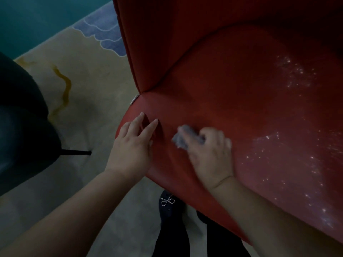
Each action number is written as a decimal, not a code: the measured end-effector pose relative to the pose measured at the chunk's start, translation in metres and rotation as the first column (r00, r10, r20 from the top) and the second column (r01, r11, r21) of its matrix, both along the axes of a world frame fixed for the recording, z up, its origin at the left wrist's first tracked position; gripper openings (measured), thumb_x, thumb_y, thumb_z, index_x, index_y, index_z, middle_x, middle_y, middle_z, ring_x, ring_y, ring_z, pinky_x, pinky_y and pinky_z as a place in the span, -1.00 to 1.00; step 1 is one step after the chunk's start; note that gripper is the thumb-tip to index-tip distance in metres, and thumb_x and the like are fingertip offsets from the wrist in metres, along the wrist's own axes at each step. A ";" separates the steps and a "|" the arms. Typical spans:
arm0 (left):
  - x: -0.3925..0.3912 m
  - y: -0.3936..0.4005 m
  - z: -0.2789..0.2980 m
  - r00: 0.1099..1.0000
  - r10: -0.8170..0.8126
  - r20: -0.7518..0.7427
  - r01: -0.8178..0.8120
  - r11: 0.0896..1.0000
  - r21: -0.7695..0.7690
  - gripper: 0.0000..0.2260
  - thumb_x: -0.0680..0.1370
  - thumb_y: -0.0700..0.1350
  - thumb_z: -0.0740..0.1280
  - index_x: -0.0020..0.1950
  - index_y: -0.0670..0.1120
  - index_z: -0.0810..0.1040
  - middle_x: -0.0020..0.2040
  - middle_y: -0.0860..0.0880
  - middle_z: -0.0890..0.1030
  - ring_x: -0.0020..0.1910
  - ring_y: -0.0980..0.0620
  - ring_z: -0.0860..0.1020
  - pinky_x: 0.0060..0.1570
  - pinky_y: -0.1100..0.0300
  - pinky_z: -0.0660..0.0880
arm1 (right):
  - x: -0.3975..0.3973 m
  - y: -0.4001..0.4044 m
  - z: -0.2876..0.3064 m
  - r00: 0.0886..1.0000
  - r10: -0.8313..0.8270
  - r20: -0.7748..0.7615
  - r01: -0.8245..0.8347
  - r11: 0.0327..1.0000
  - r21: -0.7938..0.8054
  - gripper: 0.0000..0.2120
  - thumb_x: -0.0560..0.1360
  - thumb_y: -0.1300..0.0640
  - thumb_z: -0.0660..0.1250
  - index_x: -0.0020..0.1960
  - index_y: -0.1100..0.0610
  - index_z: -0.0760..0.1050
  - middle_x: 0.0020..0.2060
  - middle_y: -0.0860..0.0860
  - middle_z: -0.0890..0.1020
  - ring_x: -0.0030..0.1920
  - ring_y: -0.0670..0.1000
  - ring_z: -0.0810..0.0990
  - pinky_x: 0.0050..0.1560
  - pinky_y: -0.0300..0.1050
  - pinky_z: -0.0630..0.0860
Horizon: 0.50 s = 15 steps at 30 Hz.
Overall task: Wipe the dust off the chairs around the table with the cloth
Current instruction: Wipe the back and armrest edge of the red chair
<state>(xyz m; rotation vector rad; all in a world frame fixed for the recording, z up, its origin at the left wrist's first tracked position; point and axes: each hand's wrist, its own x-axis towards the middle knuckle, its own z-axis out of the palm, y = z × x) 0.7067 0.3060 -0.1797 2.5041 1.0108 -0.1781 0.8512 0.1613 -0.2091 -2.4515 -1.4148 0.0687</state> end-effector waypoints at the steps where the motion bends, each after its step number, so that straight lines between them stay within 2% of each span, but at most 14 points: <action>1: 0.000 -0.001 0.000 1.000 0.002 0.004 -0.002 1.000 0.005 -0.49 0.54 -0.20 0.28 0.50 0.00 0.33 0.50 -0.19 0.26 0.37 -0.24 0.28 0.35 -0.12 0.29 | 0.012 -0.002 0.002 0.997 -0.078 -0.012 0.078 0.997 0.005 -0.42 0.37 0.08 0.48 0.35 -0.19 0.44 -0.09 0.06 0.45 -0.15 0.12 0.44 -0.14 0.00 0.37; 3: 0.001 -0.002 0.001 1.000 0.009 0.003 -0.009 1.000 0.007 -0.49 0.55 -0.19 0.28 0.50 0.01 0.32 0.51 -0.17 0.24 0.39 -0.23 0.26 0.36 -0.11 0.29 | 0.026 -0.005 0.007 0.983 -0.183 -0.033 0.184 0.983 0.028 -0.43 0.40 0.13 0.46 0.36 -0.17 0.43 -0.08 0.07 0.41 -0.10 0.09 0.40 -0.08 0.01 0.36; 5: 0.003 -0.003 0.003 1.000 0.014 0.005 -0.014 1.000 0.005 -0.49 0.55 -0.19 0.27 0.50 0.02 0.31 0.52 -0.15 0.23 0.40 -0.21 0.24 0.35 -0.11 0.30 | 0.020 -0.005 0.012 0.979 -0.202 -0.037 0.204 0.977 0.068 -0.42 0.40 0.13 0.44 0.37 -0.15 0.42 -0.07 0.06 0.38 -0.08 0.07 0.37 -0.08 -0.02 0.33; 8: 0.005 -0.005 0.005 1.000 0.018 0.004 -0.018 1.000 -0.007 -0.49 0.55 -0.20 0.26 0.51 0.02 0.30 0.53 -0.15 0.21 0.42 -0.22 0.23 0.36 -0.13 0.29 | -0.015 -0.003 0.013 0.998 -0.038 -0.055 0.041 0.998 0.051 -0.33 0.33 0.07 0.44 0.39 -0.20 0.36 -0.08 0.01 0.36 -0.11 0.06 0.35 -0.13 -0.07 0.28; 12: 0.004 -0.011 0.004 1.000 -0.004 -0.027 0.003 1.000 -0.008 -0.48 0.55 -0.19 0.26 0.51 0.02 0.28 0.53 -0.15 0.20 0.42 -0.23 0.22 0.39 -0.08 0.23 | -0.028 -0.009 0.003 0.992 0.125 -0.016 -0.125 0.992 0.005 -0.46 0.41 0.04 0.42 0.36 -0.20 0.42 -0.14 0.02 0.45 -0.18 0.06 0.43 -0.21 -0.02 0.43; 13: 0.004 -0.011 0.004 0.999 -0.007 -0.033 0.007 1.000 -0.005 -0.47 0.55 -0.19 0.27 0.52 0.02 0.28 0.53 -0.15 0.20 0.42 -0.23 0.22 0.40 -0.08 0.22 | -0.017 -0.011 0.002 0.995 0.103 -0.007 -0.103 0.995 0.007 -0.47 0.41 0.05 0.42 0.35 -0.19 0.43 -0.13 0.03 0.46 -0.18 0.09 0.44 -0.21 0.00 0.43; 15: 0.005 -0.012 0.004 0.999 -0.006 -0.036 0.007 1.000 0.005 -0.47 0.56 -0.18 0.27 0.52 0.02 0.28 0.53 -0.14 0.20 0.42 -0.22 0.22 0.39 -0.09 0.23 | 0.015 -0.013 0.002 0.996 -0.089 -0.014 0.089 0.996 0.013 -0.42 0.37 0.12 0.42 0.36 -0.16 0.43 -0.08 0.10 0.46 -0.13 0.16 0.45 -0.15 0.03 0.39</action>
